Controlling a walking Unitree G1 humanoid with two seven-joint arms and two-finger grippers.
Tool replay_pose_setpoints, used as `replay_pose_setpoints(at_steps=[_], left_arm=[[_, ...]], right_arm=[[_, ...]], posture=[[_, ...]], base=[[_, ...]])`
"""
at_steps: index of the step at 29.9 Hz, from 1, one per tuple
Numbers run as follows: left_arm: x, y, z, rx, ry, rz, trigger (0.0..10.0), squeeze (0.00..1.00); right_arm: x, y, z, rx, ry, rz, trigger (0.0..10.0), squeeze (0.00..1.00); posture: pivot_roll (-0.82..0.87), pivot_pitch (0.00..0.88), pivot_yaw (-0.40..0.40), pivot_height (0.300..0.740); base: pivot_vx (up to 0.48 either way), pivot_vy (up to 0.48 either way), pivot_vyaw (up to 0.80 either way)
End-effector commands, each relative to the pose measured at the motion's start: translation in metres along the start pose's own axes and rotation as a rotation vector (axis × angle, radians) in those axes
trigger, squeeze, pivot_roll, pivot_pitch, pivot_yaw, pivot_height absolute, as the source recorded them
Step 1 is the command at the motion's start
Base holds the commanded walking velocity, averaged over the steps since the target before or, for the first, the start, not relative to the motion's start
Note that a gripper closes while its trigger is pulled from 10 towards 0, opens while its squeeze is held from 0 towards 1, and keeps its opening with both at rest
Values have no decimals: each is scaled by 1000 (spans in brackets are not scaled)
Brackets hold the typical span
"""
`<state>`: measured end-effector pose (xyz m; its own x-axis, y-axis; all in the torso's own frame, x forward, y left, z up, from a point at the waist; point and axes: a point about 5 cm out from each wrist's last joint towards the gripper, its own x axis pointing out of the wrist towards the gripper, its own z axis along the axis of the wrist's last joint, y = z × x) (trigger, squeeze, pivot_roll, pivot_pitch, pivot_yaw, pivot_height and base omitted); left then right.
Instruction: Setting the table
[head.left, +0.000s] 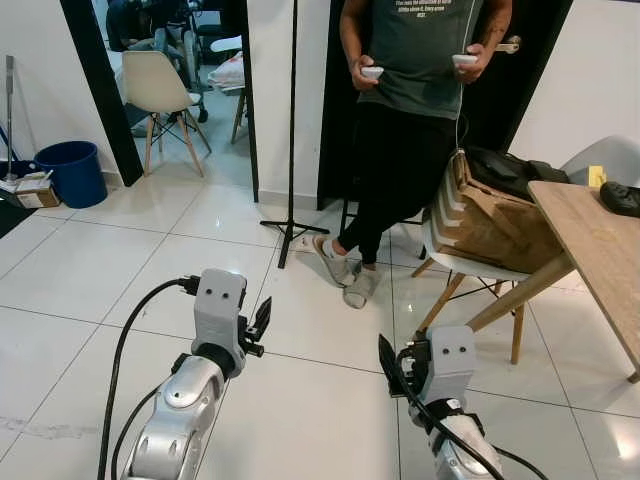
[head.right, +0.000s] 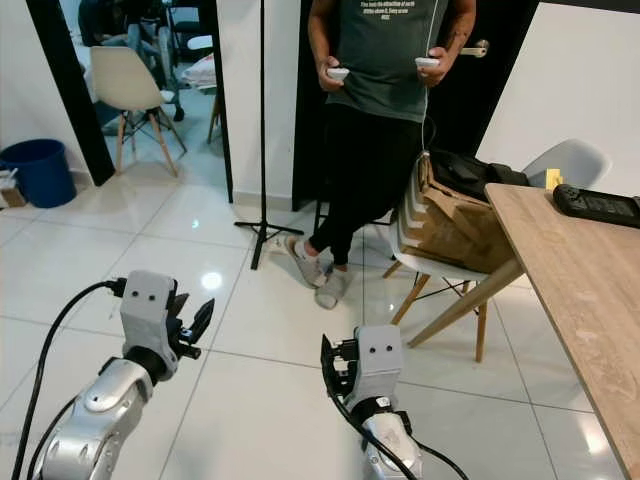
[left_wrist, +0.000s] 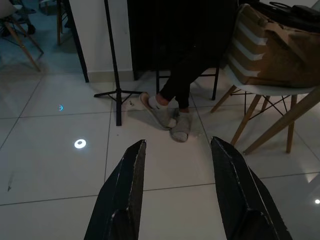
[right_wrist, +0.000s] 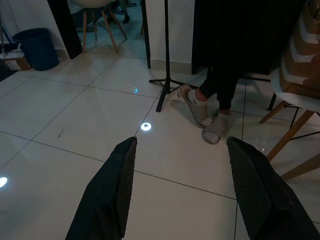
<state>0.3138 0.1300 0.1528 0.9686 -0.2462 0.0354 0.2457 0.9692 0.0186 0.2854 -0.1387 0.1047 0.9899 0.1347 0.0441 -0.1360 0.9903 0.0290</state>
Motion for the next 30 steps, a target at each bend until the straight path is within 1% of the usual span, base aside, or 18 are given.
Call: replay_pose_setpoints(at_steps=[1, 30], left_arm=[[-1, -2, -1, -8, 6, -14, 10000, 0], [-1, -1, -2, 13, 11, -12, 10000, 0]], right_arm=[[-3, 0, -5, 11, 18, -10, 10000, 0], [-1, 0, -3, 7, 11, -5, 10000, 0]], posture=[[49, 61, 84, 740], [50, 52, 84, 740]], base=[[0, 0, 0], [0, 0, 0]])
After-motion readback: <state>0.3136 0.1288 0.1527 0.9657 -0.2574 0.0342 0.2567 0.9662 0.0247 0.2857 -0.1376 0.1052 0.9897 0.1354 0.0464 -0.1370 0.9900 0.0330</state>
